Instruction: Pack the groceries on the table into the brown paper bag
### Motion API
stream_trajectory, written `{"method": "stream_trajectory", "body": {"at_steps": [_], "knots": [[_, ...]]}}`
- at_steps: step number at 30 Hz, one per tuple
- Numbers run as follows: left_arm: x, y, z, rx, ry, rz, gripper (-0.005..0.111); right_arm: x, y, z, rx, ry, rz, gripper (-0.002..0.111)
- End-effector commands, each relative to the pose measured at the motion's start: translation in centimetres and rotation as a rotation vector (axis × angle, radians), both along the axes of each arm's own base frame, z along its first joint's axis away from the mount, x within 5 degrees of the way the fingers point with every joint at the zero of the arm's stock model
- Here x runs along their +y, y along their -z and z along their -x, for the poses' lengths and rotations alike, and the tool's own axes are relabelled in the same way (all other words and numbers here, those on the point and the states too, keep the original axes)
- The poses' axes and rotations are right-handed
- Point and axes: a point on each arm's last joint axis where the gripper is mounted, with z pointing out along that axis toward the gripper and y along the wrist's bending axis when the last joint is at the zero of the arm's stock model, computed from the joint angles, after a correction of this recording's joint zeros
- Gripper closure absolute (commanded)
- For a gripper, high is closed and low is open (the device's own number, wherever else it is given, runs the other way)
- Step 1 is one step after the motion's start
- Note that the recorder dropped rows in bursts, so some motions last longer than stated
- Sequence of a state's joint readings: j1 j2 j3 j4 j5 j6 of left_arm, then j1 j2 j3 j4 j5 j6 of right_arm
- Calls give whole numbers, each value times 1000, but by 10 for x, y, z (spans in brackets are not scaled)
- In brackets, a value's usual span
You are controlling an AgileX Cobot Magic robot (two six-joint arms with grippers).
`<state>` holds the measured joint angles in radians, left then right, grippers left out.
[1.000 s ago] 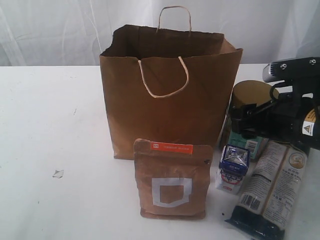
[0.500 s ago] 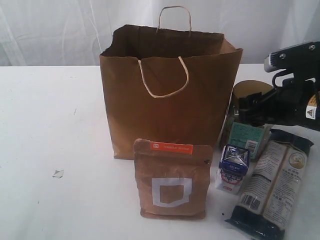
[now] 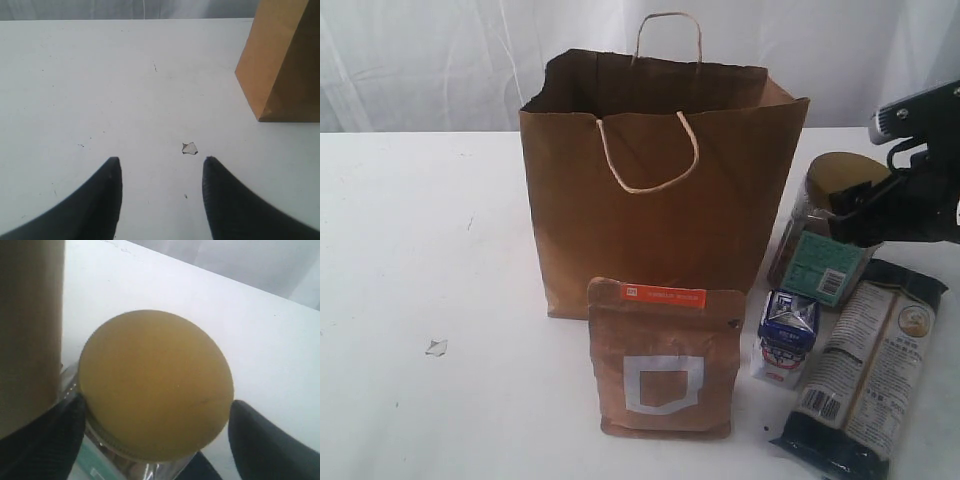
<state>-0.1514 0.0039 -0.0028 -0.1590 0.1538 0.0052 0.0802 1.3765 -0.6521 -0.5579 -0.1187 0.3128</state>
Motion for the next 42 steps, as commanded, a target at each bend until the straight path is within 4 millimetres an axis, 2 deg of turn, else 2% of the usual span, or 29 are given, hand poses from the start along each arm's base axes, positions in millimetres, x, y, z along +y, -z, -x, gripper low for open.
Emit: {"method": "stream_trajectory", "body": {"at_steps": [1, 9, 15, 17, 23, 33, 38, 42], "knots": [[0, 1, 0, 4, -1, 7, 54, -8, -1, -1, -6, 17, 15, 35], [0, 1, 0, 4, -1, 7, 54, 12, -9, 5, -14, -3, -70, 35], [0, 1, 0, 4, -1, 7, 54, 28, -23, 25, 20, -22, -39, 35], [0, 1, 0, 4, -1, 7, 54, 33, -20, 29, 42, -33, -36, 35], [0, 1, 0, 4, -1, 7, 54, 35, 5, 36, 138, -39, -9, 35], [0, 1, 0, 4, -1, 7, 54, 45, 48, 18, 261, 17, -173, 35], [0, 1, 0, 4, -1, 7, 54, 48, 61, 12, 320, 76, -234, 35], [0, 1, 0, 4, -1, 7, 54, 47, 63, 8, 319, 81, -240, 35]]}}
